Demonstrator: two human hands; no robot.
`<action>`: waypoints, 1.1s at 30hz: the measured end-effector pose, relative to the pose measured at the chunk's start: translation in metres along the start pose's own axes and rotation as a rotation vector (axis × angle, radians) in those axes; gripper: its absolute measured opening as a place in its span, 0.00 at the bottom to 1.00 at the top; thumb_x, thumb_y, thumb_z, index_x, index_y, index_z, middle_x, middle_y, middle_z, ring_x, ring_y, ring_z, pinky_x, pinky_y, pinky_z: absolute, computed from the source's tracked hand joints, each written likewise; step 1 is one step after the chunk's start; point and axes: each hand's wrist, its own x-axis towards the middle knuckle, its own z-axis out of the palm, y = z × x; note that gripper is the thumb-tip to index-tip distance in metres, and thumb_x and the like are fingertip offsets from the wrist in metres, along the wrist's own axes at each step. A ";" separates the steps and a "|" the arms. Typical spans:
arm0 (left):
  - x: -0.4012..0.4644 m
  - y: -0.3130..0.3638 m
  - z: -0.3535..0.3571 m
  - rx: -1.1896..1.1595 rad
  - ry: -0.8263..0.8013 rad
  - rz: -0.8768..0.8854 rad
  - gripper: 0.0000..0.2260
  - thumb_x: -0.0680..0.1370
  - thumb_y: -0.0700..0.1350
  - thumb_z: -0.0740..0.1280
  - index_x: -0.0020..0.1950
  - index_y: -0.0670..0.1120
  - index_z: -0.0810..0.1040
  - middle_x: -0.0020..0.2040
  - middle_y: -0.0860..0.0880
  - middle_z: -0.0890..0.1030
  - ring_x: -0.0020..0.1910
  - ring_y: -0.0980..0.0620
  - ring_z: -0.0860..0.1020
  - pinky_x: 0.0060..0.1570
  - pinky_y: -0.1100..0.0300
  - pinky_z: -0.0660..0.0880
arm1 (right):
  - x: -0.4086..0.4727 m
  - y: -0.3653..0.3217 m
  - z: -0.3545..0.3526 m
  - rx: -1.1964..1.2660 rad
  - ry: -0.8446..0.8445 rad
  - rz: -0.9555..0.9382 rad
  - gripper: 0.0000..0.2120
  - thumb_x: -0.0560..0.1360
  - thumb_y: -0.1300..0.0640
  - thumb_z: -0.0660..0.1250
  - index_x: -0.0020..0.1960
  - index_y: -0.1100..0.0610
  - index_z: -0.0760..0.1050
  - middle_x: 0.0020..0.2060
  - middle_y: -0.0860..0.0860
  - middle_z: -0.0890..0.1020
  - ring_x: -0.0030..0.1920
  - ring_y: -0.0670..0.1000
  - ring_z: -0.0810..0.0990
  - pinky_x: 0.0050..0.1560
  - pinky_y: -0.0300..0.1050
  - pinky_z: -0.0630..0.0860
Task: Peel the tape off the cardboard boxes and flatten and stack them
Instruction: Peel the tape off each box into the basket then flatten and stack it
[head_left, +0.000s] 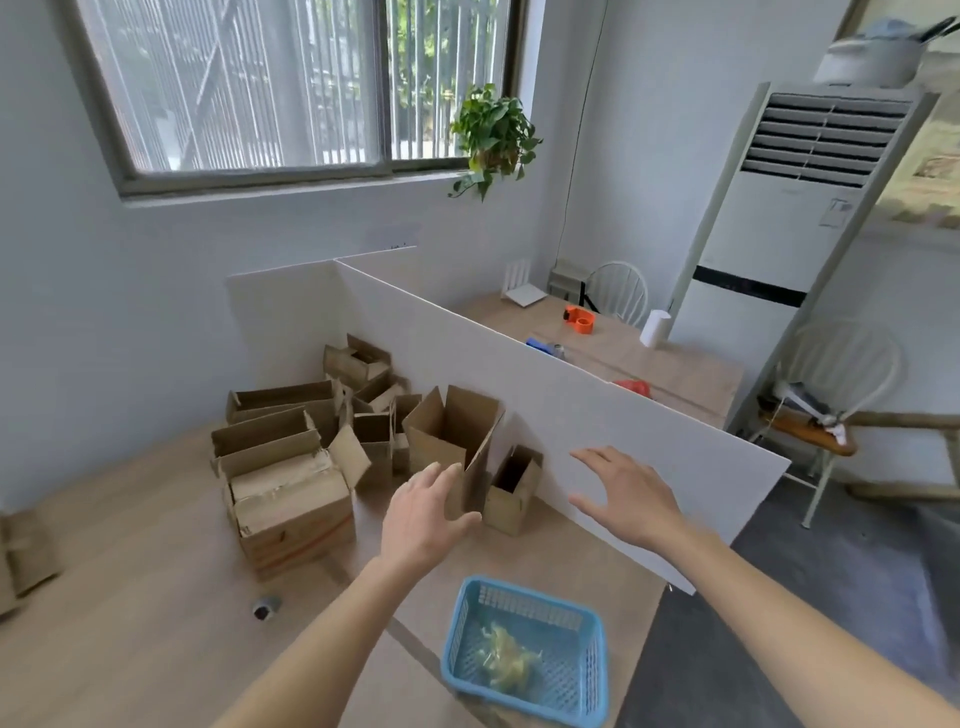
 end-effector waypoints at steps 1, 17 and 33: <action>0.006 -0.002 0.011 0.009 -0.021 -0.005 0.34 0.77 0.65 0.69 0.80 0.59 0.62 0.80 0.51 0.64 0.79 0.48 0.62 0.76 0.48 0.62 | 0.006 0.007 0.012 0.011 -0.019 -0.003 0.30 0.79 0.39 0.64 0.78 0.42 0.63 0.74 0.42 0.69 0.72 0.48 0.70 0.69 0.48 0.68; 0.126 -0.018 0.226 -0.030 -0.208 -0.222 0.44 0.72 0.68 0.71 0.79 0.70 0.45 0.83 0.51 0.58 0.79 0.47 0.63 0.74 0.50 0.65 | 0.156 0.131 0.217 0.223 -0.317 -0.030 0.30 0.78 0.38 0.61 0.78 0.39 0.61 0.76 0.39 0.65 0.73 0.48 0.69 0.66 0.49 0.73; 0.195 -0.026 0.344 -0.181 0.096 -0.352 0.50 0.70 0.53 0.79 0.77 0.73 0.46 0.78 0.49 0.58 0.74 0.40 0.69 0.65 0.43 0.76 | 0.214 0.178 0.318 0.330 -0.411 -0.105 0.31 0.80 0.41 0.62 0.81 0.42 0.57 0.78 0.42 0.63 0.74 0.49 0.68 0.71 0.47 0.68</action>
